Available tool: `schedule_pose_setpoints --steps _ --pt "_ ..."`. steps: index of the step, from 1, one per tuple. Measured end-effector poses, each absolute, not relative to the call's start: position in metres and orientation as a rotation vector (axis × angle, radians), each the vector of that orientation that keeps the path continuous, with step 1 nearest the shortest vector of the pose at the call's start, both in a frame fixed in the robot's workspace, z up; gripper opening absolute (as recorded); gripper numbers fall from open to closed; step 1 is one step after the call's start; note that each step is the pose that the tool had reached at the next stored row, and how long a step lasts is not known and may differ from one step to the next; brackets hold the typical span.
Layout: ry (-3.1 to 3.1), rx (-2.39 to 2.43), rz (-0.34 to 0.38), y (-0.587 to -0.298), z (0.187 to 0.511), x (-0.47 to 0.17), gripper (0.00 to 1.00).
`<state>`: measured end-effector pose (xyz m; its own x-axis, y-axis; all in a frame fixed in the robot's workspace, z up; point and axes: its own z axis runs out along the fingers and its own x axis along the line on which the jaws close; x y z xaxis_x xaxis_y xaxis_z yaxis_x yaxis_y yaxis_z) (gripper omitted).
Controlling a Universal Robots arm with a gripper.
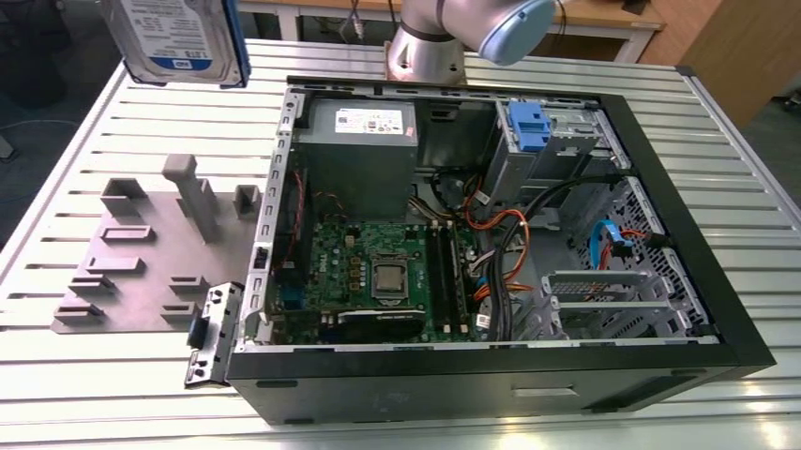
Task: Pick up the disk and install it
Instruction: 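Pick up the disk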
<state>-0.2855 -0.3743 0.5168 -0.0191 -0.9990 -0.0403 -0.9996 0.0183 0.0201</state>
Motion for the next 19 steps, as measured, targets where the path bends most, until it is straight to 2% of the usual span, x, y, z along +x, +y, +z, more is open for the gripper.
schedule_pose_setpoints --steps 19 --pt "2.231 -2.19 0.067 -0.374 0.517 -0.238 0.35"
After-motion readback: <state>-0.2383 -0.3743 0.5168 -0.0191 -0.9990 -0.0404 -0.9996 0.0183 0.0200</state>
